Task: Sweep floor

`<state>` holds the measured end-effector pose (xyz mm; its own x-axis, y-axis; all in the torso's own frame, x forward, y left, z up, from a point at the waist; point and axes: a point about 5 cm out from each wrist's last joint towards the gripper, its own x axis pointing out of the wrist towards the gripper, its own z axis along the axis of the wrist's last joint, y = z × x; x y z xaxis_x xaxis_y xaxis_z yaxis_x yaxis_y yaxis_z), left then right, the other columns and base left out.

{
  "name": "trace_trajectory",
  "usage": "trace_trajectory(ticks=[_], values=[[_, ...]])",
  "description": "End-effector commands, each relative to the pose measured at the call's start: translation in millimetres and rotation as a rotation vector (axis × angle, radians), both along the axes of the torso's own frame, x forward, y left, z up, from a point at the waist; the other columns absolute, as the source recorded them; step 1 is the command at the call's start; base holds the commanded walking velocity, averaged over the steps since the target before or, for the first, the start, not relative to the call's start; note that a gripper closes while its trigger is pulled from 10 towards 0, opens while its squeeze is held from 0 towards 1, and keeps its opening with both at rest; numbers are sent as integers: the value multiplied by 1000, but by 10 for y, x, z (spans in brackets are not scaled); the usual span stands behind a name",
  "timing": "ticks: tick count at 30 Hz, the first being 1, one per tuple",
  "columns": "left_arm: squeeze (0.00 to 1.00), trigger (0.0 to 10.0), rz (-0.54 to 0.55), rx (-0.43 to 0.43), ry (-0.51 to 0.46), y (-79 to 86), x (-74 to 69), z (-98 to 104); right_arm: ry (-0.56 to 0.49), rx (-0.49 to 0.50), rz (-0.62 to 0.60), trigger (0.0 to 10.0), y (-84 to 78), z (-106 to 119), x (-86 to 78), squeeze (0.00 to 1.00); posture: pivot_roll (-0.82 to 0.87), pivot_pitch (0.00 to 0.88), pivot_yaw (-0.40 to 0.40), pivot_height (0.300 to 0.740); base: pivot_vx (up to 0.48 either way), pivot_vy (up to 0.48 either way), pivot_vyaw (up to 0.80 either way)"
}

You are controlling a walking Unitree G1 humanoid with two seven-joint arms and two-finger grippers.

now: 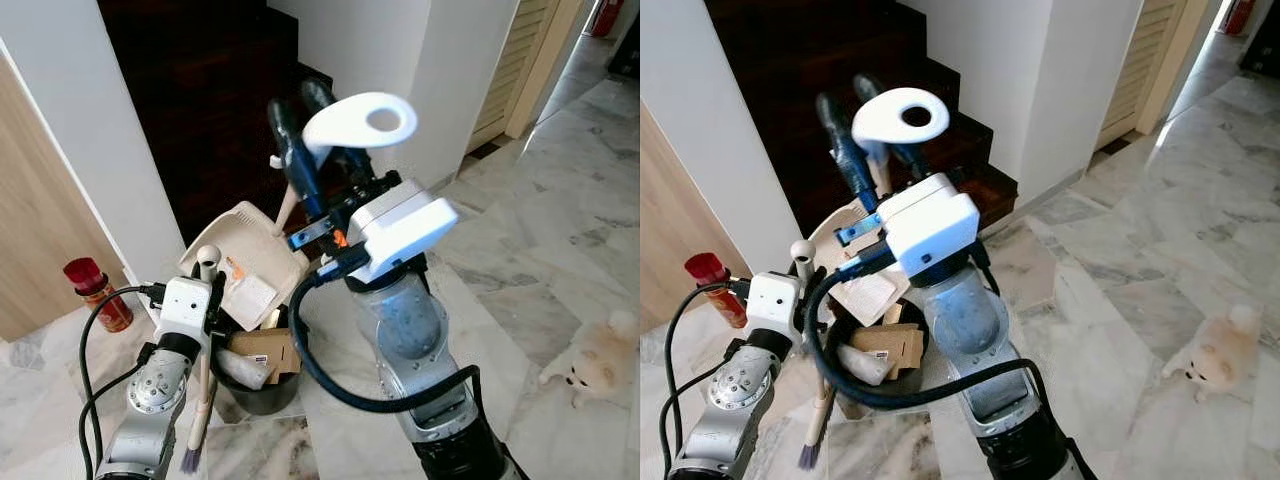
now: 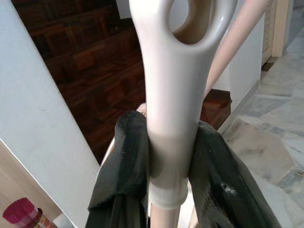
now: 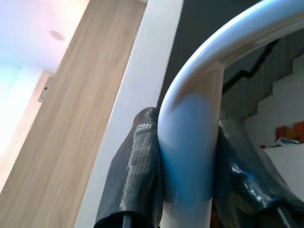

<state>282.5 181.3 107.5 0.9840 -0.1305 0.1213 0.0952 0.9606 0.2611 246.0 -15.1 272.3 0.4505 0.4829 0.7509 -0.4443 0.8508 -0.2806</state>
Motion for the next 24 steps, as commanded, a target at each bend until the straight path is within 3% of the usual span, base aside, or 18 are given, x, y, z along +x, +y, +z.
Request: trace_trajectory(ticks=[1,13,20,24], values=[[0,10000,-21,21,-54,-17,8,94,-119,23,24,10000,2,157,-154,0,35,37,-6,740,0,0,0],[0,10000,-26,31,-53,-25,8,91,-146,-5,17,10000,36,154,-194,0,36,47,-6,740,0,0,0],[0,10000,-32,29,-47,-47,-6,71,-90,-43,-203,10000,-177,100,114,0,31,36,-4,740,0,0,0],[0,10000,-38,27,-43,-60,-7,56,-21,-50,-364,10000,-443,25,325,0,31,19,-3,740,0,0,0]])
